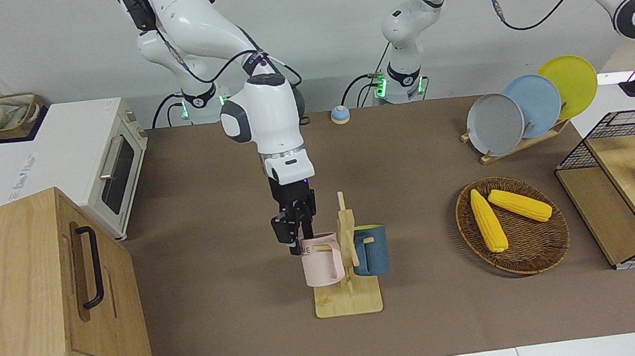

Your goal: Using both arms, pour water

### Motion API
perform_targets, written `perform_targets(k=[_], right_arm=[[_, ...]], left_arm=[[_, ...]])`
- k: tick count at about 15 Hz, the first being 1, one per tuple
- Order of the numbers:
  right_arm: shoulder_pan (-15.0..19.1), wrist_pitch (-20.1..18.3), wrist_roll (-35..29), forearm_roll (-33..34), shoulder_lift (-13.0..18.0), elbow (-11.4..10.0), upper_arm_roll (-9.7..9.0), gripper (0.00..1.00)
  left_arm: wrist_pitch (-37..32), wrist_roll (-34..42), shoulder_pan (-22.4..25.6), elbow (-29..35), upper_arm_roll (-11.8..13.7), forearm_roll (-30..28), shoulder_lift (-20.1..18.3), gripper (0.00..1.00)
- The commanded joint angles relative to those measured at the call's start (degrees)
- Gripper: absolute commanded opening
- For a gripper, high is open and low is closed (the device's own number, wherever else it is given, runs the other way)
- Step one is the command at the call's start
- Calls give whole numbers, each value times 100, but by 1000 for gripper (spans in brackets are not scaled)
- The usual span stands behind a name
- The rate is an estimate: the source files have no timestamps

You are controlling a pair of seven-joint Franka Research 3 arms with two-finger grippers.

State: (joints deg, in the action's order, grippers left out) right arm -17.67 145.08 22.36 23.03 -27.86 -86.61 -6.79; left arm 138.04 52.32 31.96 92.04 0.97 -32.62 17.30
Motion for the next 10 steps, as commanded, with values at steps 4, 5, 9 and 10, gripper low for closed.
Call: perform_targets(k=[4, 5, 9, 10], right_arm=[[-88, 73, -21, 141, -106, 145, 55, 498], [-88, 73, -30, 141, -115, 162, 64, 487], [-97, 73, -48, 115, -141, 206, 64, 431], [-97, 73, -48, 106, -141, 241, 64, 423]], left_arm=[[426, 639, -15, 78, -36, -719, 168, 995], [434, 648, -24, 78, -36, -737, 186, 995], [496, 630, -41, 69, -36, -737, 212, 995], [540, 622, -41, 78, -62, -737, 212, 995]])
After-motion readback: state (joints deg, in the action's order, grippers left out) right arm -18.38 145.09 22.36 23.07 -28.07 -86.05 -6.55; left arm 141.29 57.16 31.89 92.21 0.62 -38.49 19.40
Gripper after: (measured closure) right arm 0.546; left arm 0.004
